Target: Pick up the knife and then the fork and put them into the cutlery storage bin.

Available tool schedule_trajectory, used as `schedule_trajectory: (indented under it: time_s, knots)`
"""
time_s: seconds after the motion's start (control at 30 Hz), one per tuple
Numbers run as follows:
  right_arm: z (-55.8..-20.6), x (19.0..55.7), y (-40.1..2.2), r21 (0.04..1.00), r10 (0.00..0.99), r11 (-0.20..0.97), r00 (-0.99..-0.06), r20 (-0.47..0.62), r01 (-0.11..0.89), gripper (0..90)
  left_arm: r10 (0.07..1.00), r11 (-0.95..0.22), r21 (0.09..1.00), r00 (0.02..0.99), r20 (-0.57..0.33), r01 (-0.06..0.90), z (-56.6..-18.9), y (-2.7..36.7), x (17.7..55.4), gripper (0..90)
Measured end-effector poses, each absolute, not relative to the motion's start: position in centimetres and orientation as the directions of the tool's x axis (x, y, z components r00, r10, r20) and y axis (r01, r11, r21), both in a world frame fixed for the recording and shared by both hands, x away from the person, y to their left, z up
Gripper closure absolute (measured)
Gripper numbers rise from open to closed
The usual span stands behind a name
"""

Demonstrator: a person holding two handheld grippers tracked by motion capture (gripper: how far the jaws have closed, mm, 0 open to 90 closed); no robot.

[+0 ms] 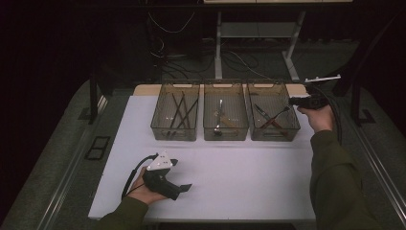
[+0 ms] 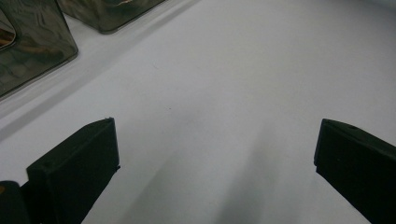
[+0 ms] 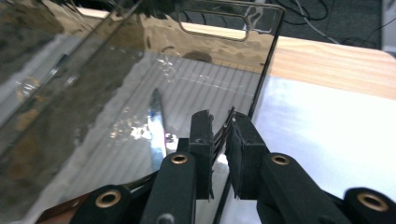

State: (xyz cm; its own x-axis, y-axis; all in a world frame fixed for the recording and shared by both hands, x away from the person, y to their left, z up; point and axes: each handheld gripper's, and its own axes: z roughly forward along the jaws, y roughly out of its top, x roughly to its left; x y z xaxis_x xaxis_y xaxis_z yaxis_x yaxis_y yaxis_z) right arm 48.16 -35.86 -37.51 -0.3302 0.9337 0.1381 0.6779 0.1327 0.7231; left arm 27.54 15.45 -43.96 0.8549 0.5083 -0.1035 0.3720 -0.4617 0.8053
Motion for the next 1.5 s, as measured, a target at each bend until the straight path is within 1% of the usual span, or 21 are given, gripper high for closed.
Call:
schedule_trajectory:
  time_s: [0.1,0.13,0.17,0.2,0.3,0.33,0.47,0.6,0.73,0.9,0.97,1.07,1.13,1.23,1.47,1.5]
  knots:
    - [-37.7,48.6,-35.6,0.728,0.933,0.144,-0.336,0.126,0.671,79.5,0.508,-0.462,0.805,0.855,-0.104,0.373,-44.0,15.5,27.6,0.0]
    - [-37.8,48.7,-35.5,0.731,0.936,0.147,-0.333,0.115,0.666,76.1,0.508,-0.46,0.806,0.855,-0.106,0.373,-44.0,15.5,27.6,0.0]
    - [-37.8,48.8,-35.4,0.736,0.939,0.149,-0.327,0.103,0.66,68.6,0.509,-0.458,0.807,0.854,-0.106,0.373,-44.0,15.5,27.6,0.0]
    - [-37.9,49.0,-35.4,0.741,0.941,0.142,-0.322,0.105,0.656,65.3,0.509,-0.457,0.807,0.854,-0.108,0.374,-44.0,15.5,27.6,0.0]
    - [-37.9,48.9,-35.5,0.745,0.946,0.126,-0.304,0.108,0.656,57.2,0.507,-0.459,0.806,0.855,-0.108,0.373,-44.0,15.6,27.7,0.0]
    - [-37.8,48.8,-35.5,0.748,0.946,0.126,-0.306,0.107,0.651,55.6,0.507,-0.459,0.806,0.856,-0.107,0.373,-44.0,15.6,27.7,0.0]
    - [-37.5,48.4,-35.6,0.75,0.944,0.118,-0.308,0.118,0.65,44.1,0.505,-0.461,0.805,0.856,-0.107,0.373,-44.0,15.5,27.8,0.0]
    - [-36.8,47.5,-35.5,0.761,0.926,0.122,-0.349,0.144,0.637,39.3,0.507,-0.461,0.805,0.855,-0.108,0.375,-44.0,15.5,27.9,0.0]
    - [-36.2,46.0,-35.2,0.795,0.907,0.122,-0.392,0.153,0.594,35.3,0.507,-0.461,0.805,0.855,-0.107,0.374,-44.0,15.6,28.0,0.0]
    - [-36.2,43.8,-34.6,0.816,0.88,0.137,-0.447,0.16,0.562,27.0,0.512,-0.467,0.802,0.854,-0.098,0.373,-44.0,15.6,28.1,0.0]
    - [-36.2,42.8,-34.2,0.825,0.878,0.164,-0.462,0.128,0.541,25.7,0.511,-0.471,0.801,0.854,-0.095,0.371,-44.0,15.6,28.1,0.0]
    - [-36.4,41.3,-33.5,0.825,0.871,0.177,-0.476,0.124,0.537,24.5,0.505,-0.475,0.8,0.858,-0.094,0.367,-44.0,15.6,28.1,0.0]
    - [-36.6,40.5,-33.1,0.821,0.862,0.194,-0.492,0.119,0.537,21.5,0.504,-0.476,0.798,0.858,-0.096,0.369,-44.0,15.7,28.1,0.0]
    - [-37.0,39.0,-32.1,0.824,0.857,0.228,-0.508,0.082,0.519,19.8,0.501,-0.472,0.802,0.86,-0.098,0.367,-44.0,15.7,28.1,0.0]
    - [-38.5,35.8,-31.0,0.839,0.836,0.222,-0.54,0.099,0.497,18.0,0.503,-0.468,0.804,0.858,-0.099,0.367,-44.0,15.8,28.2,0.0]
    - [-38.8,35.3,-30.9,0.84,0.832,0.223,-0.545,0.1,0.494,16.2,0.503,-0.469,0.804,0.859,-0.097,0.366,-44.0,15.8,28.2,0.0]
